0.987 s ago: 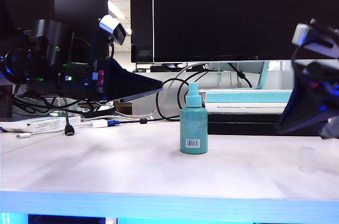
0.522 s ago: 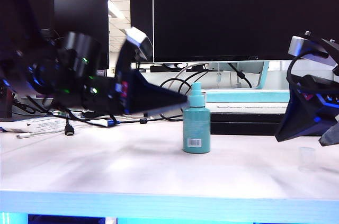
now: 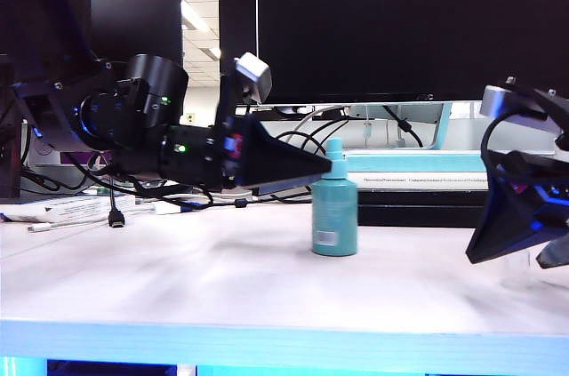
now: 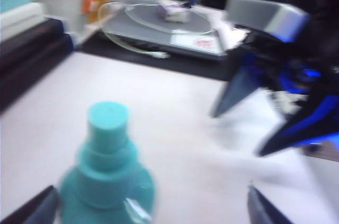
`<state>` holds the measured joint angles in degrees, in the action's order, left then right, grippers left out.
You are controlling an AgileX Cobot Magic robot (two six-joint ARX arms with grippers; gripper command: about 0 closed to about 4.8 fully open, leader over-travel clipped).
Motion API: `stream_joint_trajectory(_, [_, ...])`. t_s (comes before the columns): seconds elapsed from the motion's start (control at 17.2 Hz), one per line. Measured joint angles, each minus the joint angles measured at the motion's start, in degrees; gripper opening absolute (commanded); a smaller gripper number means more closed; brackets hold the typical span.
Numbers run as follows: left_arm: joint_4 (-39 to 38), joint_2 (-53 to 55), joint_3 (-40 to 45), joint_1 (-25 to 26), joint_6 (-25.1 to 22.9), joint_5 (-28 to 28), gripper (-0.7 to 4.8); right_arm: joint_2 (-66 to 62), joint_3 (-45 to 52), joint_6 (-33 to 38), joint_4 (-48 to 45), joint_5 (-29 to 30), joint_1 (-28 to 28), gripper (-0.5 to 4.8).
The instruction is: Pick up the sprayer with the left hand, pick up its lid with the right hand then put the lid on the sprayer.
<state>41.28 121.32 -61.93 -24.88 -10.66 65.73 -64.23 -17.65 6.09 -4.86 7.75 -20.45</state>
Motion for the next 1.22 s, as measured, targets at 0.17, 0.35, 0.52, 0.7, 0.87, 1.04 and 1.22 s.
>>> stream_joint_trajectory(0.17, [-0.42,0.24,0.00,0.09,-0.37,-4.48,4.79,-0.42,0.00,0.00,-1.79,1.18,0.00,4.18])
stream_joint_trajectory(0.35, [-0.57,0.35,-0.07,-0.81,-1.20,-4.61,4.79,-0.44,0.00,0.02,-1.81,1.22,-0.02,4.18])
stream_joint_trajectory(0.52, [-0.59,2.38,-0.68,-2.51,-1.38,-4.44,4.79,-0.46,0.00,0.00,-1.84,1.18,0.00,4.17])
stream_joint_trajectory(0.7, [-1.16,3.32,-0.66,-2.82,-1.77,-4.46,4.79,-0.50,0.00,0.02,-1.84,1.05,-0.02,4.17])
stream_joint_trajectory(0.87, [-1.18,3.32,-0.66,-2.91,-1.77,-4.46,4.79,-1.42,-0.02,0.00,-2.27,-0.26,-0.02,4.17])
stream_joint_trajectory(1.04, [-1.18,3.32,-0.66,-3.52,-1.79,-4.46,4.79,-7.02,-0.15,-0.15,-7.67,-0.39,-0.02,4.09])
stream_joint_trajectory(1.22, [-1.18,3.32,-0.66,-3.50,-1.79,-4.57,4.79,-8.66,-0.17,-0.15,-10.05,-0.46,-0.02,3.03])
